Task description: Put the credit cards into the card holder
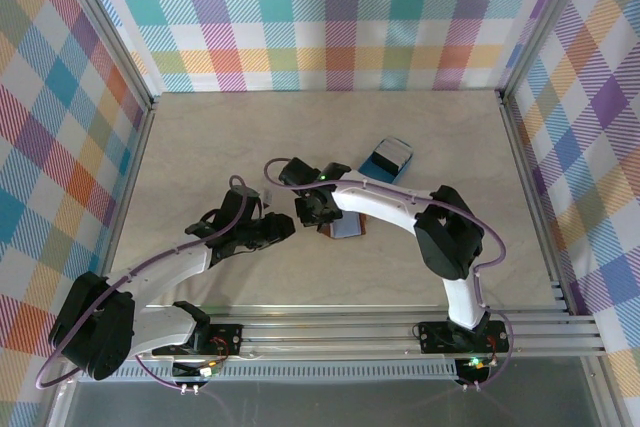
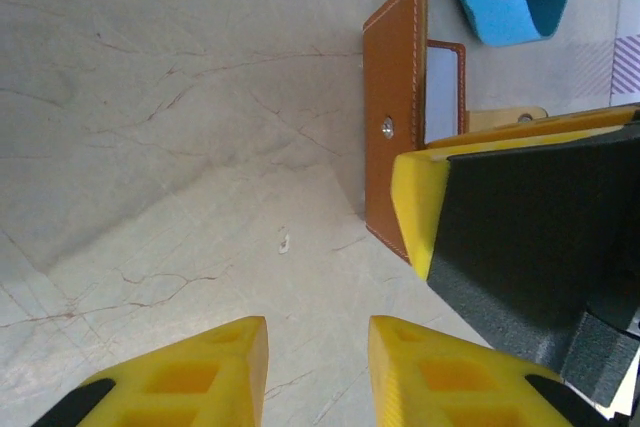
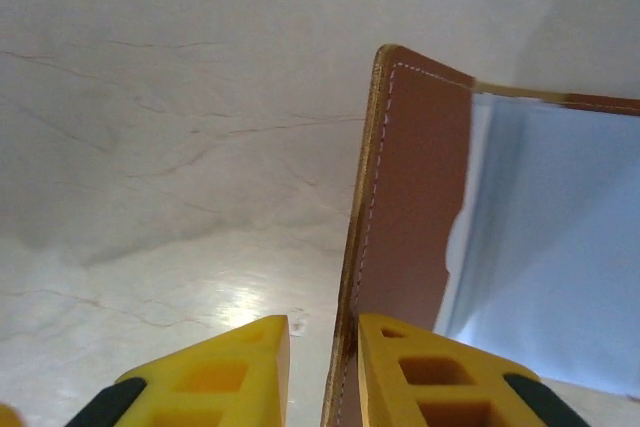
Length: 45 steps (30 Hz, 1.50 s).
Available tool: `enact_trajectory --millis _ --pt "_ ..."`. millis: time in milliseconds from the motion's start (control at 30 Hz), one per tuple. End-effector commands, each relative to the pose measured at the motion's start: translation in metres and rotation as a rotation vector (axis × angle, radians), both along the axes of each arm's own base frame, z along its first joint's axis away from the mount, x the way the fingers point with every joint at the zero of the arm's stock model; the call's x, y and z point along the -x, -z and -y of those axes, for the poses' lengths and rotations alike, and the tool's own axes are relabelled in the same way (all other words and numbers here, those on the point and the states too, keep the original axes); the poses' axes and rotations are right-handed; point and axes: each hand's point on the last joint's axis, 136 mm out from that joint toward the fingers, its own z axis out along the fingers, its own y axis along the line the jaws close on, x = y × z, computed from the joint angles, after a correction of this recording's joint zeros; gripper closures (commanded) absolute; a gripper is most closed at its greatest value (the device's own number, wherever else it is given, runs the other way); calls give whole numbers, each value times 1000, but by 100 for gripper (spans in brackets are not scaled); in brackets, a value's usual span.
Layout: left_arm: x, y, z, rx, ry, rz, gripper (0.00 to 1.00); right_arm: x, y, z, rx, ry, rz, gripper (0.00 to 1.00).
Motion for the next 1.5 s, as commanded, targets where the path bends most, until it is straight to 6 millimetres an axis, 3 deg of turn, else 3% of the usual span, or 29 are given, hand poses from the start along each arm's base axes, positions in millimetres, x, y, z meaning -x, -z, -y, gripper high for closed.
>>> enact_trajectory --millis 0,233,400,633,933,1233,1467 --pt "4 8 -4 -2 -10 -26 68 2 0 -20 -149 9 -73 73" --pt "2 5 7 52 34 -10 68 -7 17 -28 -267 49 -163 63" --pt "-1 3 11 97 23 12 75 -16 27 -25 -394 118 -232 61" --pt "-14 9 24 157 11 10 87 -18 41 -21 -431 144 -281 57" --pt "-33 13 33 146 1 54 89 -19 49 -17 -466 153 -303 51" --pt "-40 35 35 105 -10 71 92 -19 38 -16 -496 137 -288 50" --pt "-40 57 31 63 -30 59 93 -19 15 -14 -534 88 -226 47"
